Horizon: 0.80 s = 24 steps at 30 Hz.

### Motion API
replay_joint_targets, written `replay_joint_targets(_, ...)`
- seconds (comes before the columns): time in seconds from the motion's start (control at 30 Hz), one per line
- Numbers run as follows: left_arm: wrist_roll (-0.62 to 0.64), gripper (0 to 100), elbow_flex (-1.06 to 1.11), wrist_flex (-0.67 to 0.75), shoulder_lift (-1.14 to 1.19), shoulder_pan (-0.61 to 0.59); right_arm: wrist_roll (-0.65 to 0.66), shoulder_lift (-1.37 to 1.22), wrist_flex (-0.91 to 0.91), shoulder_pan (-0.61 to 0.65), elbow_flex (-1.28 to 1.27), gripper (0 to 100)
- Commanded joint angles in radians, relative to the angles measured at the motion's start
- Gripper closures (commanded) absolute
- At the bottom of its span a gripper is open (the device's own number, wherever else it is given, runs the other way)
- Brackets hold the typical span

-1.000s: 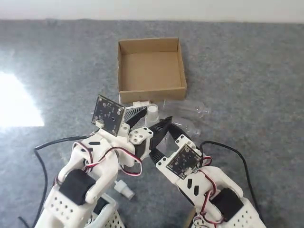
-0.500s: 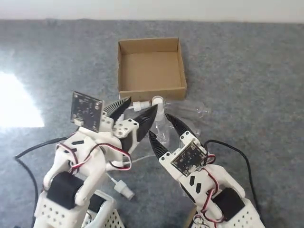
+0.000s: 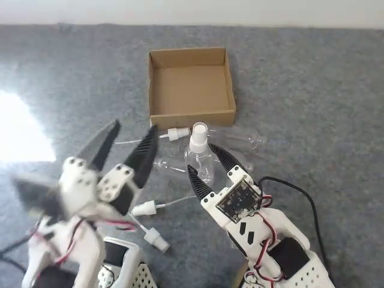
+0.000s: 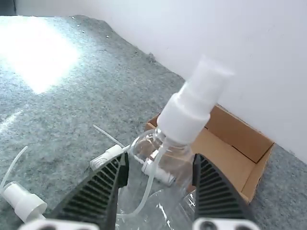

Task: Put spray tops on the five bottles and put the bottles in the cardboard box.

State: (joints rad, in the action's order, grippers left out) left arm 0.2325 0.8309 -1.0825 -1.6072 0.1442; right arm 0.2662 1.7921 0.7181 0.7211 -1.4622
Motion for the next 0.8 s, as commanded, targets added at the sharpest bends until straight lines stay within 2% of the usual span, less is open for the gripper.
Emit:
replay_joint_targets(0.0,-0.003,79,-0.048,0.005,-0.041,-0.087,0.008,0.024,-0.028,-0.012,0.057,90.1)
replay_joint_targets(0.4,0.005,79,0.153,0.003,-0.048,-0.411,0.008,0.024,-0.028,-0.012,0.057,90.1)
replay_joint_targets(0.77,0.005,79,0.437,0.005,-0.048,-0.434,0.009,0.024,-0.028,-0.012,0.057,90.1)
